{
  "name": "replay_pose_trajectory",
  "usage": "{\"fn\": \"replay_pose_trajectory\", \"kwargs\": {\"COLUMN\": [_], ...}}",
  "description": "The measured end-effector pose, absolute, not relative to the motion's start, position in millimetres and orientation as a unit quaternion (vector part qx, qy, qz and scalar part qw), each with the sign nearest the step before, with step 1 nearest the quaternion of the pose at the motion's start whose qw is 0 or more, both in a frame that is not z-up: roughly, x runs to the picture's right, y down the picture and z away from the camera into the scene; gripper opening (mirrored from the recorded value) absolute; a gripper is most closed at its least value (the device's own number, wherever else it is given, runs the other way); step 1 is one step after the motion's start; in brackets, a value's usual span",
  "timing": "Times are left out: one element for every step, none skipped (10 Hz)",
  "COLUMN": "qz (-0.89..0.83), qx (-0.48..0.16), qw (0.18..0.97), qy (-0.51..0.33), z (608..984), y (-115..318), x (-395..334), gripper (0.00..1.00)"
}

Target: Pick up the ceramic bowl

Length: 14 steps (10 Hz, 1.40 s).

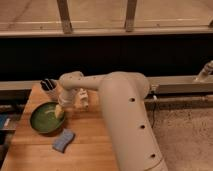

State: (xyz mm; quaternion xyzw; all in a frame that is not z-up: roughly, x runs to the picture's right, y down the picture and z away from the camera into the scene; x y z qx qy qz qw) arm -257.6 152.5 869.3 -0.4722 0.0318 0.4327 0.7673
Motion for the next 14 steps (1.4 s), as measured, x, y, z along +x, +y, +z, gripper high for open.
{"fn": "replay_pose_trajectory", "kwargs": {"qz": [0.431,0.43,0.429,0.421,0.415,0.415,0.418,0.422,0.426,0.433,0.445,0.457,0.467,0.478], "qx": [-0.474,-0.474,-0.476,-0.48,-0.484,-0.484,-0.481,-0.476,-0.469,-0.461,-0.449,-0.438,-0.428,-0.415], "qw": [0.768,0.767,0.767,0.769,0.771,0.77,0.771,0.772,0.774,0.774,0.775,0.774,0.773,0.774], "qy": [0.033,0.034,0.032,0.026,0.018,0.01,0.005,-0.004,-0.011,-0.015,-0.019,-0.023,-0.026,-0.031], "z": [869,868,868,867,861,857,852,843,833,825,816,811,806,797], "y": [154,155,154,156,157,154,147,136,126,116,104,94,86,76], "x": [-259,-259,-258,-265,-275,-274,-267,-262,-257,-249,-233,-220,-210,-200], "gripper": [0.27,0.16,0.08,0.02,0.0,0.0,0.0,0.0,0.0,0.0,0.0,0.0,0.0,0.0]}}
